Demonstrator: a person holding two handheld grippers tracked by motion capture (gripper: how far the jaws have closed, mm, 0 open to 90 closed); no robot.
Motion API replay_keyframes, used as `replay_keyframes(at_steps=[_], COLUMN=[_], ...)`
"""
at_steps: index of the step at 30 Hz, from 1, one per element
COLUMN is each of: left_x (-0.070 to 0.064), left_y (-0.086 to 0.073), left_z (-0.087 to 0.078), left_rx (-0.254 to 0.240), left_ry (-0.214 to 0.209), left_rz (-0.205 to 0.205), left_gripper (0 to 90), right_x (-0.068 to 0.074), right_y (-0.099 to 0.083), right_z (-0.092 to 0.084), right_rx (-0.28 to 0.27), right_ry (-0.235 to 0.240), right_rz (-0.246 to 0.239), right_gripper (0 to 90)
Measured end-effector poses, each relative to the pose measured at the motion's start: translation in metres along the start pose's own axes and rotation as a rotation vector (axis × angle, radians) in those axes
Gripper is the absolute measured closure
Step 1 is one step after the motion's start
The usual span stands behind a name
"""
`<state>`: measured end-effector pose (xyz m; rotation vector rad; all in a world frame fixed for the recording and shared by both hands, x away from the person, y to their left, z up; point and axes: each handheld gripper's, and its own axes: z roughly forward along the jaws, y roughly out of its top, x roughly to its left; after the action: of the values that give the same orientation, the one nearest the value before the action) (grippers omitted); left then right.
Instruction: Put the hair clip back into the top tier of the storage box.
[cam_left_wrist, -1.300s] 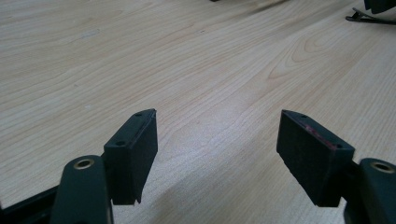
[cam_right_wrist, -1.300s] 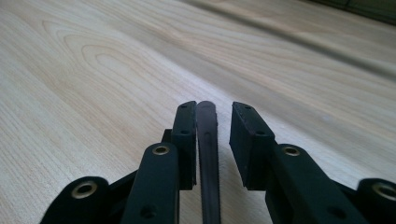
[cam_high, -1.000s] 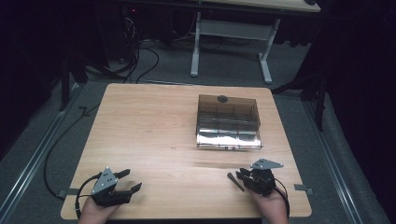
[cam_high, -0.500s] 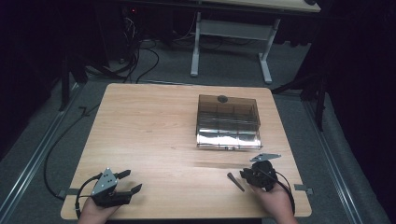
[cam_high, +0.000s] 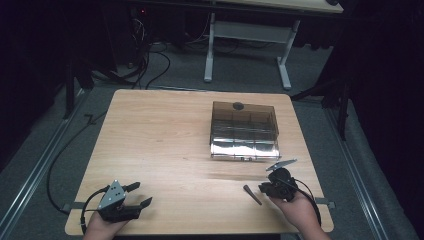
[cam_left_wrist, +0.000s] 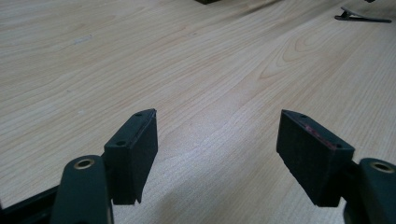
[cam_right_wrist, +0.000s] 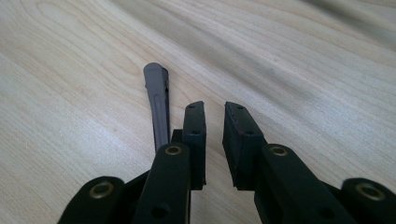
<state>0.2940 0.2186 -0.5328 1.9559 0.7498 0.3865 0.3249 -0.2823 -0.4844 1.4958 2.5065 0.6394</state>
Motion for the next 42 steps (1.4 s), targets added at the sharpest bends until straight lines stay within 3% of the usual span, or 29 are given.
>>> replay_keyframes(at_steps=[10, 24, 32, 38, 42], left_x=[0.000, 0.000, 0.000, 0.000, 0.000], left_y=[0.000, 0.000, 0.000, 0.000, 0.000], left_z=[0.000, 0.000, 0.000, 0.000, 0.000], left_rx=[0.000, 0.001, 0.004, 0.001, 0.001], left_ry=[-0.001, -0.005, -0.007, -0.006, -0.006], left_rz=[0.002, 0.001, 0.004, 0.004, 0.004], left_gripper=[29.7, 29.7, 29.7, 29.8, 29.8], right_x=[0.002, 0.010, 0.014, 0.018, 0.023], right_y=[0.011, 0.025, 0.029, 0.034, 0.038], right_z=[0.000, 0.003, 0.005, 0.010, 0.014], right_rx=[0.081, 0.240, 0.316, 0.339, 0.349], right_ry=[0.024, 0.015, 0.025, 0.028, 0.033], right_rz=[-0.014, -0.098, -0.098, -0.142, -0.140], right_gripper=[80.0, 79.3, 77.8, 74.7, 71.8])
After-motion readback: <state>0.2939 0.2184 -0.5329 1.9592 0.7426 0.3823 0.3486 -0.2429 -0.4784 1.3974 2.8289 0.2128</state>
